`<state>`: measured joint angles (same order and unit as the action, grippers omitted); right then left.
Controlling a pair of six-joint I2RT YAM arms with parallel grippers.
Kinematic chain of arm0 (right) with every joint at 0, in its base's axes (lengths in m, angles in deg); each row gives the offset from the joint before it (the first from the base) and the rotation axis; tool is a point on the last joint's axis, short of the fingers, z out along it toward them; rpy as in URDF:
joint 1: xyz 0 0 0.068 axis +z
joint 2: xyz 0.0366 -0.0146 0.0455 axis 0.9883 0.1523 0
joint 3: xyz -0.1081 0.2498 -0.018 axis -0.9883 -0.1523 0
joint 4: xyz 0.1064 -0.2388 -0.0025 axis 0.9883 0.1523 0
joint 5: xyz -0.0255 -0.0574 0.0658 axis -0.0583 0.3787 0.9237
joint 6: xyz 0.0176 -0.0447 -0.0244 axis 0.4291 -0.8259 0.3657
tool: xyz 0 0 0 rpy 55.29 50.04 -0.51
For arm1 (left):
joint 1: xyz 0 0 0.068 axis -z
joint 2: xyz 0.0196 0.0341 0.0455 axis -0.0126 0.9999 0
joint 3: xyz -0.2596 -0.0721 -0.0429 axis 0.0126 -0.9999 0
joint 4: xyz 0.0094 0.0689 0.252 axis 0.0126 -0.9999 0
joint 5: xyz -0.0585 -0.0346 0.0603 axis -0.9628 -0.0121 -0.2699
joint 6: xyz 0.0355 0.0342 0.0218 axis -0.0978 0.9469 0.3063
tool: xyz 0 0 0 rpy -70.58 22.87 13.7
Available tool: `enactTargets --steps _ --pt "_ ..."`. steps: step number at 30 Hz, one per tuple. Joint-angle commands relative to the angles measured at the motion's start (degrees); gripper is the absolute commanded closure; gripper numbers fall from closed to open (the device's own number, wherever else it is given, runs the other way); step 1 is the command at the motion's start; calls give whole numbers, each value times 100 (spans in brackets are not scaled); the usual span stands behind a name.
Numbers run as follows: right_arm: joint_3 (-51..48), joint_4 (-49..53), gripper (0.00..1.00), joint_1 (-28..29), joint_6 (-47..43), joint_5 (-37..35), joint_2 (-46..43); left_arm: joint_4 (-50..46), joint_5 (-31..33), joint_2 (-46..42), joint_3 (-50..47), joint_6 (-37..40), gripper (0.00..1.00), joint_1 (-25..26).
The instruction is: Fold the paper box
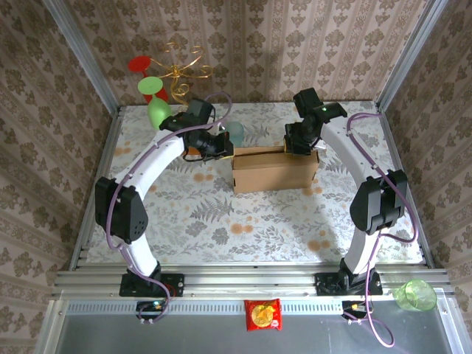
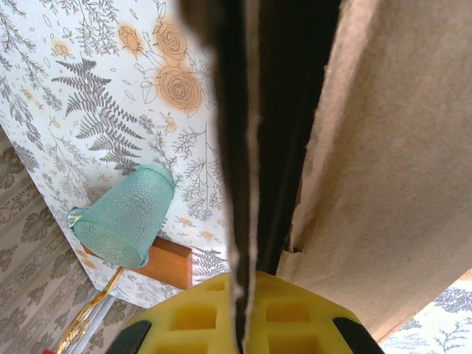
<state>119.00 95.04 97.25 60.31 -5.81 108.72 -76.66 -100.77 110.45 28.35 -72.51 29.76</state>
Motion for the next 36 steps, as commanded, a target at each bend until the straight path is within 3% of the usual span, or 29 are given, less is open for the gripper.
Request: enactTargets --steps 1,12,36 --pt "-313 572 100 85 -57 -70 214 375 -677 -20 -77 -423 100 87" --pt "-312 524 100 82 -50 -57 241 657 -650 -123 -418 -540 100 76" --pt "-316 438 100 95 -103 -48 216 1621 23 -757 -1667 -451 100 216"
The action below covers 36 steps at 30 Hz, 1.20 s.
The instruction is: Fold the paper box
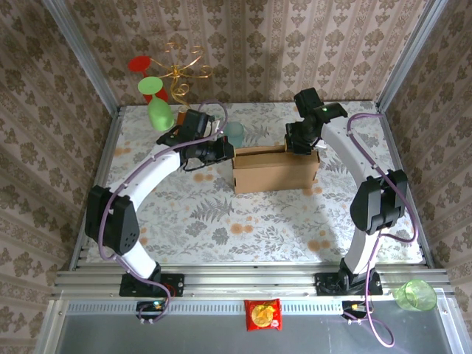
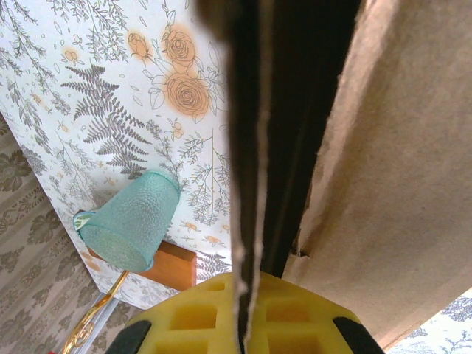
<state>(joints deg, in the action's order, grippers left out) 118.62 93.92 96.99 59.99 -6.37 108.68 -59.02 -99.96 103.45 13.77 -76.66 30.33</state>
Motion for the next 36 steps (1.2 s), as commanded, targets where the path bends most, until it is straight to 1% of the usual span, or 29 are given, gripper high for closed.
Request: enactTargets --steps 1,7,11,17,23,28,32,36 --pt "-291 543 100 119 -70 9 215 -139 -42 -63 -216 -23 100 160" --pt "-297 537 100 122 -88 9 210 -411 128 -79 -107 199 100 150" --pt "-343 491 100 122 -87 23 178 -353 124 -76 -231 200 100 192" --pt "-364 409 100 123 -181 -79 88 -111 429 -208 -536 174 100 304" --pt "-308 348 81 105 -404 -243 -52 35 705 -313 -729 200 100 364" --pt "-152 287 70 43 -739 -335 -129 94 767 -318 -838 232 100 384" --pt "243 367 56 -42 -1278 -541 -186 132 828 -327 -886 235 100 397" --pt "550 282 40 -168 -2078 -831 -388 110 844 -305 -841 263 100 396"
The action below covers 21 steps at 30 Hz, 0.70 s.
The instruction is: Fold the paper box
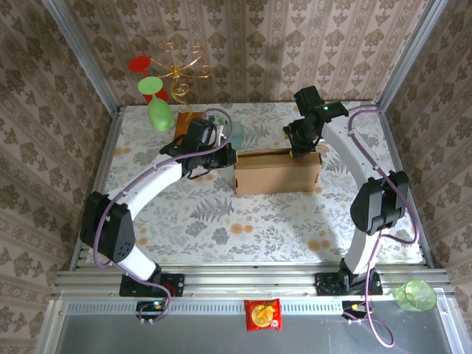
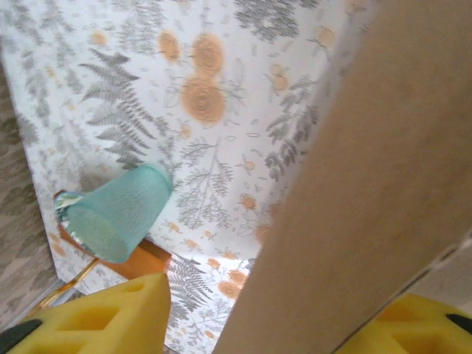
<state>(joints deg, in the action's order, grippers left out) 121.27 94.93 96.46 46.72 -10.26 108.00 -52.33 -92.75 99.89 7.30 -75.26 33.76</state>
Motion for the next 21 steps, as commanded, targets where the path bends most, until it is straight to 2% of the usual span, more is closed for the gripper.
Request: enactTargets --steps 1,4,6,7,8,9,11,13,16,20,21 --pt "299 107 38 -157 -1008 -508 -404 -571 126 62 -182 134 100 51" --pt "82 -534 32 -454 -2253 -463 -786 -604 124 83 -128 165 100 53" --pt "-345 -1266 35 -774 -3388 66 -1117 -606 126 94 -119 174 100 51" --pt "-546 -1579 40 -933 -3906 385 -1283 -613 126 95 -106 178 100 52" --pt "-735 -1752 50 -1105 -4516 655 -1454 -614 117 95 -104 187 100 54" --pt "-834 -1675 55 -1244 -5135 694 -1593 -625 117 102 -94 192 100 54" --pt "-975 -1361 64 -1445 -6387 593 -1806 -636 109 108 -85 209 100 49" --pt "-1151 -1041 72 -1551 -7407 126 -1981 -665 102 127 -63 240 100 54" --pt "-1665 -1132 73 -1689 -8351 -282 -2244 -719 108 123 -23 287 100 50" --pt "-2160 -1601 73 -1733 -9393 234 -2294 -810 104 173 58 362 100 49" --pt "-2191 -1638 74 -1733 -9655 163 -2241 -828 93 200 91 383 100 49"
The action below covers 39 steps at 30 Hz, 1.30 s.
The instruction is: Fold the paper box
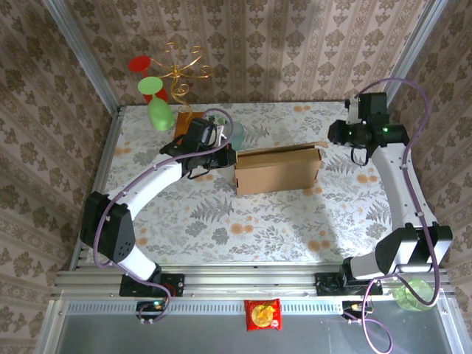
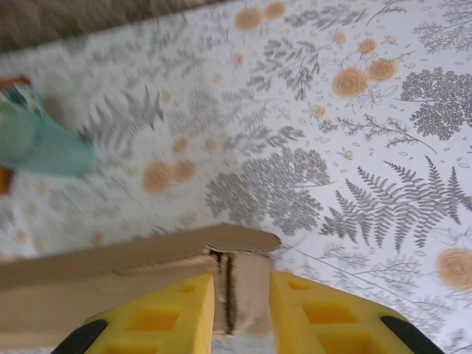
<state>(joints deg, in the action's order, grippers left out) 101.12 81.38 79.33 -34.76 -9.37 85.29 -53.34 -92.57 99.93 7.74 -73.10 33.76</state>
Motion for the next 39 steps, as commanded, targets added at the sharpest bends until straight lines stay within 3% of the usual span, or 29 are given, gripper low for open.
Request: enactTargets --steps 1,7,12,15,19,27,39 --pt "-170 -285 74 -48 -1724 6 100 -748 69 216 77 185 100 45" --pt "-169 -129 71 -251 -3268 960 330 -898 42 328 258 306 100 48" --pt "-135 140 64 -292 -4234 1225 410 -927 12 366 312 371 100 36" --pt "-41 245 57 -292 -4406 1222 601 -931 -6 387 352 371 100 36" --pt "187 287 55 -292 -4560 1310 875 -962 3 395 390 375 100 36" --pt "456 343 61 -257 -4700 1653 1312 -962 15 432 406 349 100 24" --pt "384 241 72 -195 -4655 1373 1420 -953 29 487 492 322 100 24"
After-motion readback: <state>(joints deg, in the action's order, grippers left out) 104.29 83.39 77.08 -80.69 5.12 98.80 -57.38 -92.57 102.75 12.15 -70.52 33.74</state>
